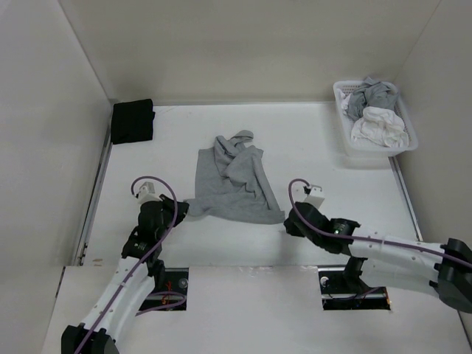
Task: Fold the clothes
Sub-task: Flatten the tank top out, then fold the tank top
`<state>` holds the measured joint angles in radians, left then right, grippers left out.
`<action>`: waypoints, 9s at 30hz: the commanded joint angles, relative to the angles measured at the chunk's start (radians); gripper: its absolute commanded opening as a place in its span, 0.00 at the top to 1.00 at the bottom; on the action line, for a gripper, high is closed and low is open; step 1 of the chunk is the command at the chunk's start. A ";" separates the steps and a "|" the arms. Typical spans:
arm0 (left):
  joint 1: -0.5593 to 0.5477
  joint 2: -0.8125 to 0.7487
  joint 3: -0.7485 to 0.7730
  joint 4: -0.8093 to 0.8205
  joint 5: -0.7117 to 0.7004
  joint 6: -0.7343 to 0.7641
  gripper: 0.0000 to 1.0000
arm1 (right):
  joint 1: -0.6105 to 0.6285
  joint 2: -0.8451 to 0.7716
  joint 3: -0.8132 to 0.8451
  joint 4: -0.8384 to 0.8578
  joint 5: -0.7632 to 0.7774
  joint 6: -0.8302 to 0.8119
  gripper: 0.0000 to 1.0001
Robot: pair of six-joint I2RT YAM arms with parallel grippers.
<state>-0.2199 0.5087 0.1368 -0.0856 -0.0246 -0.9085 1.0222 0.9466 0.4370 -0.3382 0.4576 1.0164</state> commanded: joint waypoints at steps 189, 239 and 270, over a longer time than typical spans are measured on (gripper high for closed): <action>0.238 -0.032 1.029 0.047 0.022 -0.198 0.96 | 0.707 -0.143 1.219 -0.116 0.691 -0.778 1.00; 0.251 0.189 0.445 0.282 -0.083 -0.026 0.97 | -0.505 0.000 0.463 0.217 -0.370 -0.451 1.00; 0.075 0.679 0.550 0.450 -0.291 -0.059 0.97 | -0.547 0.315 0.449 0.433 -0.447 -0.363 1.00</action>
<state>-0.1566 0.9829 0.5121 -0.0166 -0.2901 -0.9661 0.5770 1.1431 0.7349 -0.1612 0.1276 0.7563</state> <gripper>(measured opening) 0.035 0.008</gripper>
